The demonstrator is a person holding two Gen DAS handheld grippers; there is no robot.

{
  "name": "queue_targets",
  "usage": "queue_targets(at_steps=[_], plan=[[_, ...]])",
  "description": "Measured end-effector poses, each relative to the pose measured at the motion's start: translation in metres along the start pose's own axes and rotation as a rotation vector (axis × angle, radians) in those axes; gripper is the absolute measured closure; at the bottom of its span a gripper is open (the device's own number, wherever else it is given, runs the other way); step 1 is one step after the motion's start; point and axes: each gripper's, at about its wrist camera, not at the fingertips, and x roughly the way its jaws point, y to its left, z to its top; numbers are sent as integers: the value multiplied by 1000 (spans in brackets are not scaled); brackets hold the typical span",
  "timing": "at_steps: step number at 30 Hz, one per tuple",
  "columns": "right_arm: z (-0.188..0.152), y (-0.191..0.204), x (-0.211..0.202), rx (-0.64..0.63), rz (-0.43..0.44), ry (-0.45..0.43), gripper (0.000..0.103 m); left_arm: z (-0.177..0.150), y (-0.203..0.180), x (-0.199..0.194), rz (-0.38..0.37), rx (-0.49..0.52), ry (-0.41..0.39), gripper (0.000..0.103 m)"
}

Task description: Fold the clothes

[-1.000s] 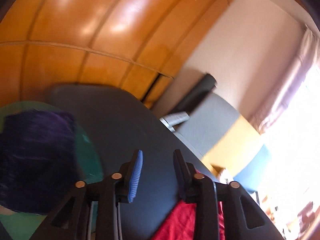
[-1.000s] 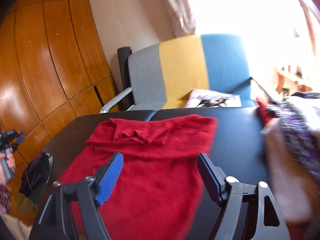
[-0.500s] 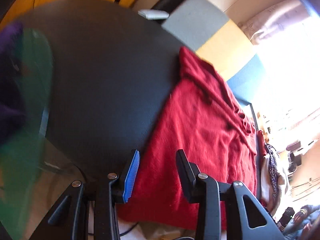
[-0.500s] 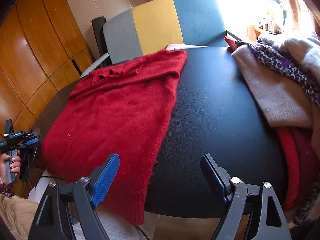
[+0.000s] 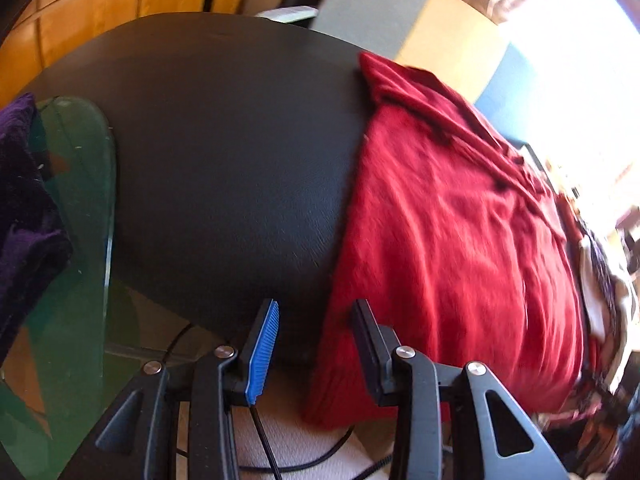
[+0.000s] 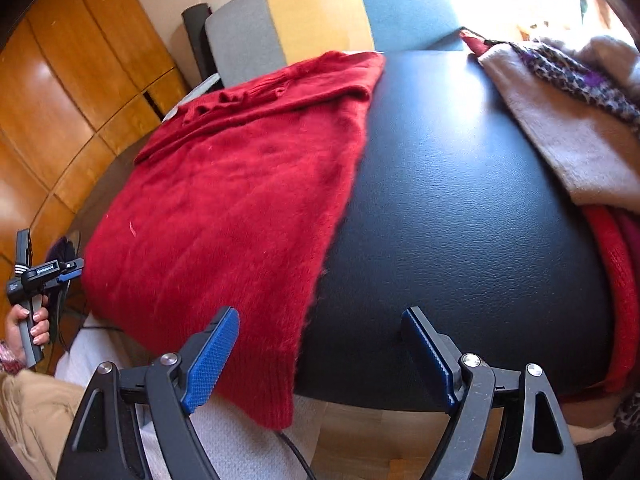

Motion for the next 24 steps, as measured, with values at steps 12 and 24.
queue_targets(at_steps=[12, 24], plan=[[-30, 73, 25, -390, -123, 14, 52, -16, -44, 10, -2, 171, 9, 64], [9, 25, 12, 48, 212, 23, 90, 9, -56, 1, -115, 196, 76, 92]])
